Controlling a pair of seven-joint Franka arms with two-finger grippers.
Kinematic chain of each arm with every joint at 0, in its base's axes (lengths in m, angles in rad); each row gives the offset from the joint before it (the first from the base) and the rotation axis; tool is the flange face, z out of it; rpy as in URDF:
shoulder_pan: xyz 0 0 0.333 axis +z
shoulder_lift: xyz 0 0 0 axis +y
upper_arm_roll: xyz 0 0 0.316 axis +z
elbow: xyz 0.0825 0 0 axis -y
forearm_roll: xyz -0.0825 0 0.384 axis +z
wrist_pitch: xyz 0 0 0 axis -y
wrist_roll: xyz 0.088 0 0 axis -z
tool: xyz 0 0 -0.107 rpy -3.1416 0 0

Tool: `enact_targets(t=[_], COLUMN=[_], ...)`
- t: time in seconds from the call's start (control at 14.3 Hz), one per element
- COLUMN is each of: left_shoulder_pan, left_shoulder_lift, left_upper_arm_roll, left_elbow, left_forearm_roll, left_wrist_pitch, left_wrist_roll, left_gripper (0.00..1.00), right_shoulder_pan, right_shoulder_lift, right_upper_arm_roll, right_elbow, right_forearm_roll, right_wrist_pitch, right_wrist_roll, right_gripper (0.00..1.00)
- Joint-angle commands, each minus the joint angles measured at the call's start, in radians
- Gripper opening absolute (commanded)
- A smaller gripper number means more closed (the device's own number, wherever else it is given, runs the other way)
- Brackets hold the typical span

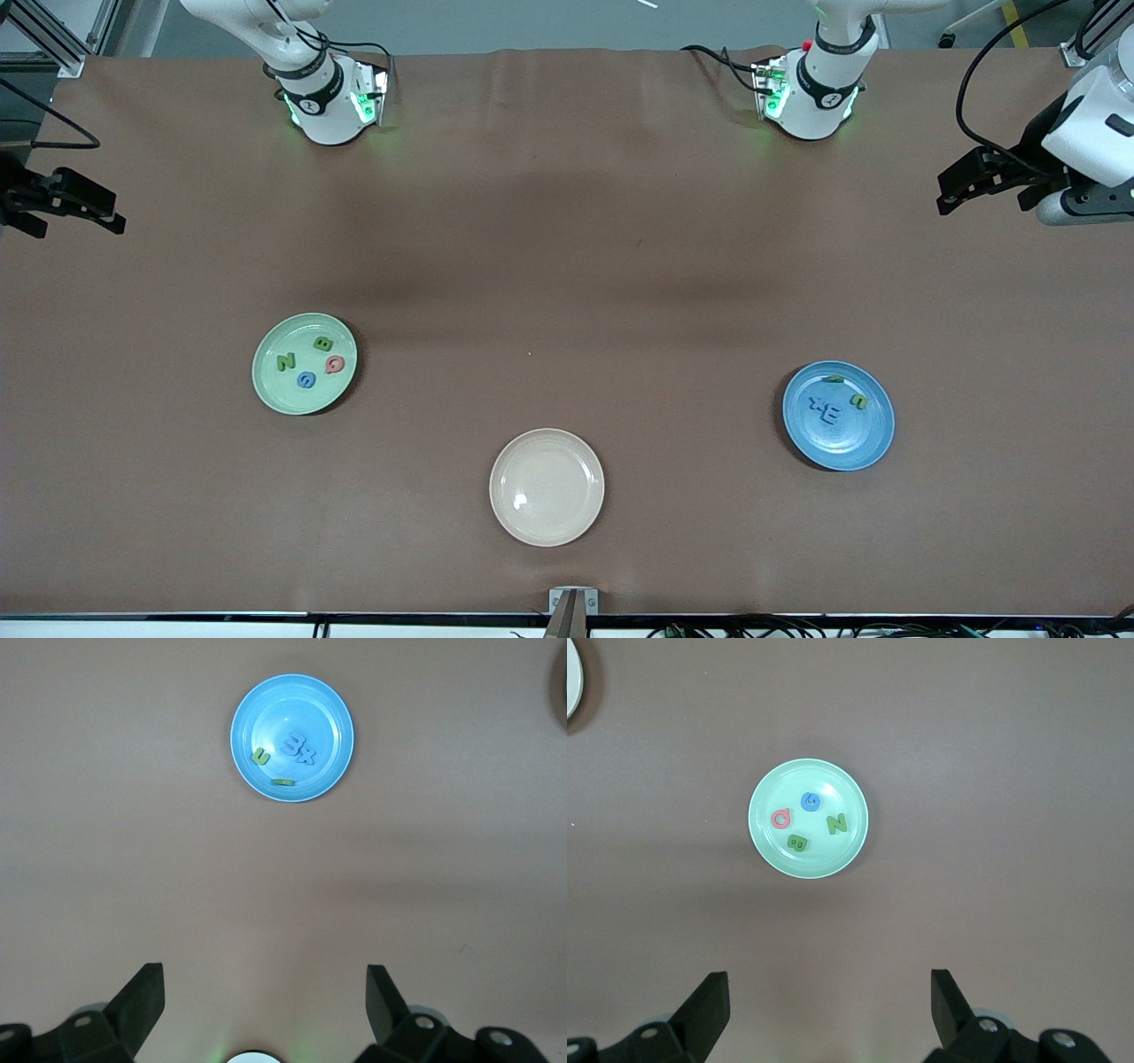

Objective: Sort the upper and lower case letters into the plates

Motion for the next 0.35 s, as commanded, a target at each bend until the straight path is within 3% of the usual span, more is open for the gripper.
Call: enact_targets(t=[0.0, 0.28], left_shoulder_pan=[0.002, 0.001], left_shoulder_lift=[0.011, 0.011], left_upper_arm_roll=[-0.004, -0.004], left_elbow=[0.024, 0.024], left_forearm_roll=[0.015, 0.015], left_wrist_pitch=[-0.010, -0.010], left_wrist_roll=[0.000, 0.000], left_gripper=[1.00, 1.00], right_shoulder_pan=[-0.011, -0.011], right_shoulder_lift=[-0.045, -0.039], right_upper_arm_roll=[0.013, 0.013], right_elbow=[-0.048, -0.016], right_forearm_roll=[-0.002, 0.000], right_wrist_pitch=[0.019, 0.008], right_wrist_roll=[0.001, 0.012], right_gripper=[1.00, 1.00])
